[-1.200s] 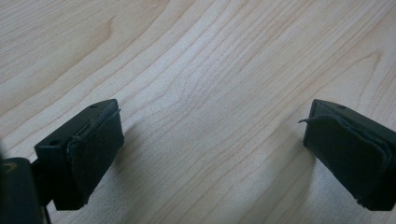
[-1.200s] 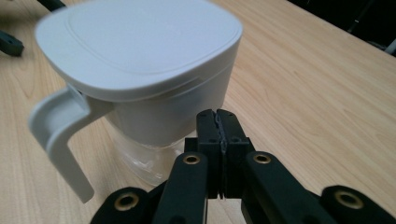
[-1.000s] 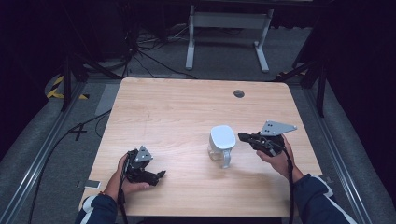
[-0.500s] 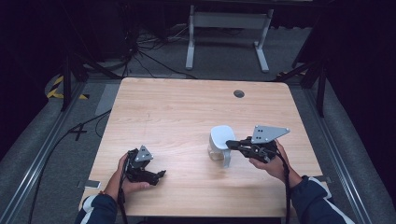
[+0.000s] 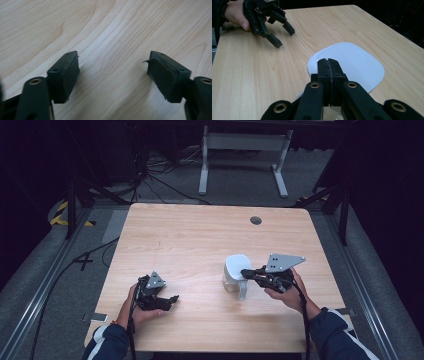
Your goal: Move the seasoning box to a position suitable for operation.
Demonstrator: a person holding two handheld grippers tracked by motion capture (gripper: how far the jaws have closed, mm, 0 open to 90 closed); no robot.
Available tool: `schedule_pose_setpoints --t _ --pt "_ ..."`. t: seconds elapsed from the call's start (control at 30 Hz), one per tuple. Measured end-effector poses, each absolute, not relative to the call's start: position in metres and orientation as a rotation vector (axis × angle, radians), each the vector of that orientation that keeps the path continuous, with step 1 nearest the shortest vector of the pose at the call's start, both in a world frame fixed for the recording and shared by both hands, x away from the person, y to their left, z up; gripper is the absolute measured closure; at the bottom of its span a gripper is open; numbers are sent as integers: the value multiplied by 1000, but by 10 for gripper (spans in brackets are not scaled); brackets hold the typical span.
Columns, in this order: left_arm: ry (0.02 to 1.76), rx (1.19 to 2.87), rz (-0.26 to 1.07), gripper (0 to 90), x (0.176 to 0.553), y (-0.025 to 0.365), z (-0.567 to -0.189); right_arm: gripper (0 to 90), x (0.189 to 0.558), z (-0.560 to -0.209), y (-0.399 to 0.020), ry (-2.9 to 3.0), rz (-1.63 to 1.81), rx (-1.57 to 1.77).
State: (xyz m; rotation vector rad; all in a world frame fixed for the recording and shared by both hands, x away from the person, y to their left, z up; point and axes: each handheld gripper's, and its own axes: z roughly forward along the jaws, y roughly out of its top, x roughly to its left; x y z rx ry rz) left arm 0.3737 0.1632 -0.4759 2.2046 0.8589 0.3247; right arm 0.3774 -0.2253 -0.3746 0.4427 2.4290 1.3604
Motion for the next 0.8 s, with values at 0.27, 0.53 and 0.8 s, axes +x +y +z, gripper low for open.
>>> schedule_pose_setpoints --t 0.27,0.53,0.8 --pt "794 2193 372 346 386 146 -462 900 375 -374 -223 2437 1356 425" --pt "759 2124 411 398 410 113 -435 900 374 -376 -223 2433 1368 415" --pt "704 2054 397 442 430 75 -414 900 373 -376 -225 2429 1369 404"
